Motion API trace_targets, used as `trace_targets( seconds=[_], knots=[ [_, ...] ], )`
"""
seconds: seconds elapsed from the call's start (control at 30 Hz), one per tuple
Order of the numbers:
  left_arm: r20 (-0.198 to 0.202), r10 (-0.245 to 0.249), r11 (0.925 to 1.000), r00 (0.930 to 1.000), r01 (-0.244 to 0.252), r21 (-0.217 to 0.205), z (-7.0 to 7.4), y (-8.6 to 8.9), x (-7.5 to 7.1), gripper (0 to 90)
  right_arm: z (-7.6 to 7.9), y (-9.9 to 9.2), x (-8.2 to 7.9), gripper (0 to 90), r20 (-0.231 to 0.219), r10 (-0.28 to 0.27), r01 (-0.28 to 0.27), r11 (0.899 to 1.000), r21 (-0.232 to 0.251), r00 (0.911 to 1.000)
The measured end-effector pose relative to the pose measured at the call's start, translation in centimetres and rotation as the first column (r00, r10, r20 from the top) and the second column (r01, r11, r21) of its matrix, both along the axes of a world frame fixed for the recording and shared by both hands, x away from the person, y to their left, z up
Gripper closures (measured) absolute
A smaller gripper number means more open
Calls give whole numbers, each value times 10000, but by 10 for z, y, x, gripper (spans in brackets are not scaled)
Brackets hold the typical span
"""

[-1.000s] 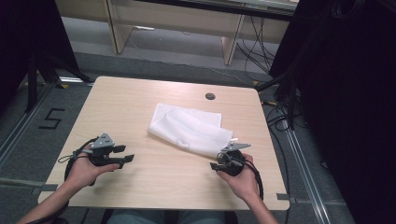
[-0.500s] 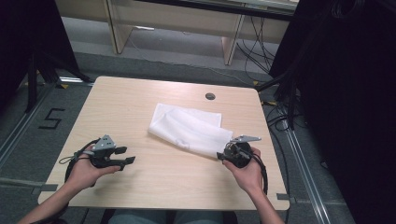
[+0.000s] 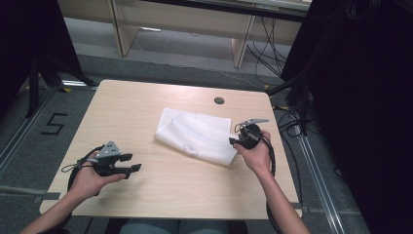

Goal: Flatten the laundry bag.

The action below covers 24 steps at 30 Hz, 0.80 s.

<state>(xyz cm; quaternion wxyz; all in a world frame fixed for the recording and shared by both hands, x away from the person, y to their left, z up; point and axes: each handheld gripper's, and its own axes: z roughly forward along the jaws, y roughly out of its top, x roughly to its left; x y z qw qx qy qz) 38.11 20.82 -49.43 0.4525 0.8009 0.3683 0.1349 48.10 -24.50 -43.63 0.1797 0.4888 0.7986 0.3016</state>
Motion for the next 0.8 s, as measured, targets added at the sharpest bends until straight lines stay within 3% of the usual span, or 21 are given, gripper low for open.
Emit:
trace_targets(
  seconds=[0.07, 0.2, 0.23, 0.3, 0.4, 0.53, 0.63, 0.67, 0.7, 0.8],
  knots=[
    [-38, 4, 10000, 10000, -4, 37, -1, 0, -1, 418, -1, 1, 12, 494, -334, -45, 46, 10000, 21, 9994],
    [-38, -145, 9998, 9999, 145, 128, 0, 0, -2, 418, -9, 2, 32, 472, -276, -242, 235, 9994, -248, 9993],
    [56, -49, 10000, 10000, 49, -57, -1, -2, -2, 418, -13, 2, 37, 461, -377, -293, 283, 9992, -284, 9989],
    [-117, -37, 10000, 9999, 37, 39, 0, -3, -2, 418, -21, 2, 42, 445, -595, -395, 375, 9987, -349, 9974],
    [53, -133, 9998, 9999, 132, 132, -2, -4, -1, 418, -31, 1, 48, 446, -850, -251, 206, 9984, -535, 9961],
    [50, -105, 9999, 9999, 104, 65, -2, -2, -1, 419, -44, 2, 53, 470, -1005, -376, 346, 9989, -314, 9942],
    [78, 14, 10000, 10000, -15, 85, -2, -1, -1, 420, -49, 3, 54, 502, -1212, -204, 128, 9979, -631, 9924],
    [-124, 110, 9999, 9999, -109, 118, -2, 0, -2, 420, -52, 4, 55, 543, -1221, -207, 147, 9986, -500, 9923],
    [41, 21, 10000, 10000, -21, 25, -3, 1, -2, 421, -53, 4, 56, 604, -1413, -95, 57, 9996, -273, 9899],
    [66, 53, 9999, 10000, -54, 88, -1, 2, -3, 421, -51, 8, 55, 735, -1501, 380, -454, 9979, -464, 9879]
  ],
)
